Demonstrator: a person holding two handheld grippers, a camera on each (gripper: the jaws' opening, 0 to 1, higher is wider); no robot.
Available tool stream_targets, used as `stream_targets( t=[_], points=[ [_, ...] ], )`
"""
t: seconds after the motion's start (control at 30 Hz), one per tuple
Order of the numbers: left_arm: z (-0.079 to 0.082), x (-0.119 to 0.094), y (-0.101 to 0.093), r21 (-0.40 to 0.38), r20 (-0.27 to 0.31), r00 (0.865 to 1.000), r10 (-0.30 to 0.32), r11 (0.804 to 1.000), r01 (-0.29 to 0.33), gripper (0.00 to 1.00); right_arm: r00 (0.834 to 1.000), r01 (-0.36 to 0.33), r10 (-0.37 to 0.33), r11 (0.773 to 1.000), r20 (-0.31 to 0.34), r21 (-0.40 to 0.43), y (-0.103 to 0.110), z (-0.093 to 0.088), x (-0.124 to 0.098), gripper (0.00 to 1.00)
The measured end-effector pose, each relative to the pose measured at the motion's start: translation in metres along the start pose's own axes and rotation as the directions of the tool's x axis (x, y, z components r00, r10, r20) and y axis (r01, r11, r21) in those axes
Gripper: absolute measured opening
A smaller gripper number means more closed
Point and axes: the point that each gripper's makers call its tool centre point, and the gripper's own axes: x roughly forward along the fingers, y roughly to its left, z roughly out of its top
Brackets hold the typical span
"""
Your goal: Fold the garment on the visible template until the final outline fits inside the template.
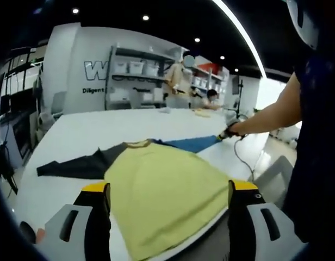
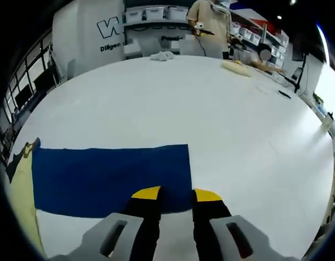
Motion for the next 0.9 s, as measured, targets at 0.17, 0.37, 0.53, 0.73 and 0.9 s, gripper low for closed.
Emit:
stream_targets(
  t=[0.17,0.37,0.53,0.73,0.9],
  points=[
    [-0.002,-0.008,0.008,0.051,-0.034,0.999,0.031,0.998,-0.03,0.91,1.0,0.0,0.0,1.0,0.004,-0.006,-0.002,0.001,0.002,0.14],
    [0.001,-0.006,0.007,0.038,-0.023,0.999,0.04,0.998,-0.04,0.87,1.0,-0.014,0.015,0.998,0.006,-0.068,0.008,0.002,0.005,0.04],
    [0.002,-0.007,0.005,0.044,-0.021,0.999,0.038,0.998,-0.037,0.86,1.0,-0.007,0.009,0.996,0.016,-0.088,0.008,0.003,0.006,0.0],
    [0.002,-0.007,0.004,0.049,-0.021,0.999,0.037,0.998,-0.036,0.85,1.0,0.007,-0.005,0.995,0.016,-0.095,0.005,0.003,0.008,0.0],
    [0.001,-0.006,0.003,0.051,-0.022,0.999,0.033,0.998,-0.032,0.85,0.998,0.02,-0.014,0.995,0.055,-0.098,0.007,0.014,-0.001,0.0]
  ],
)
